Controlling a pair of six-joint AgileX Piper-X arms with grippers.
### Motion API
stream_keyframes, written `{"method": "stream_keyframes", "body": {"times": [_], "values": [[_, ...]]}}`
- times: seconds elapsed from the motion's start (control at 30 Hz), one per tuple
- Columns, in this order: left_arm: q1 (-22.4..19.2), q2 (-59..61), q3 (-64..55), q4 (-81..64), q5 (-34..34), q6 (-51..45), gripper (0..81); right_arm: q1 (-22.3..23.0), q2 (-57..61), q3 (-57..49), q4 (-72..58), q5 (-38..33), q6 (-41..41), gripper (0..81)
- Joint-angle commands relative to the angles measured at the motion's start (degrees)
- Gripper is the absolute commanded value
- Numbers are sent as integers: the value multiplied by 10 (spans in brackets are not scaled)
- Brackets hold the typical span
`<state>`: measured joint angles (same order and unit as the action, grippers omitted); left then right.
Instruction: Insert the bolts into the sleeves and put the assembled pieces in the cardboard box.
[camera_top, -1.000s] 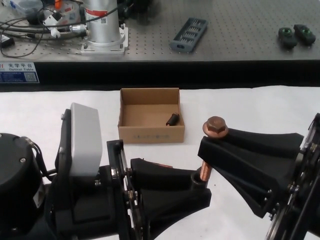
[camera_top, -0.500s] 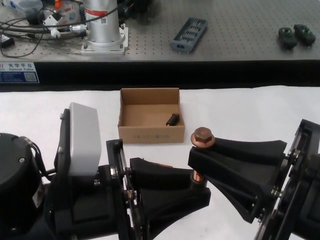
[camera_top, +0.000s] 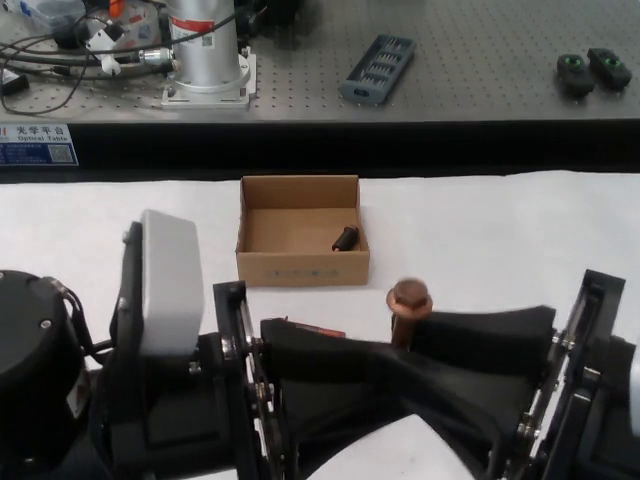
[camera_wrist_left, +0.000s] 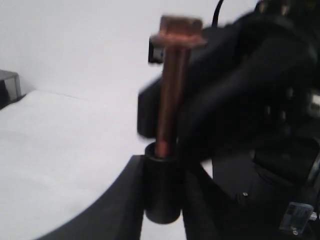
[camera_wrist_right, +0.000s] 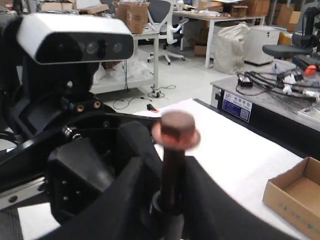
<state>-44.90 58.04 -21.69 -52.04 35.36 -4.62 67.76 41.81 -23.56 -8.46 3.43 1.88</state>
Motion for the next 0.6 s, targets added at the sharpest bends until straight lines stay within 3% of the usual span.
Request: {"method": "stream_keyframes", "body": {"times": [0.0, 0.37, 0.47, 0.57], "values": [[-1, -7, -8, -37, 9, -9, 6, -3, -1, 1, 12, -6, 24, 360], [-1, -7, -8, -37, 9, -9, 6, -3, -4, 1, -7, 3, 24, 346], [-1, -7, -8, -37, 2, -9, 6, -3, -13, 1, -34, 42, 24, 346], [-1, -7, -8, -37, -63, -9, 6, -3, -37, 0, -33, 110, -9, 346]]}}
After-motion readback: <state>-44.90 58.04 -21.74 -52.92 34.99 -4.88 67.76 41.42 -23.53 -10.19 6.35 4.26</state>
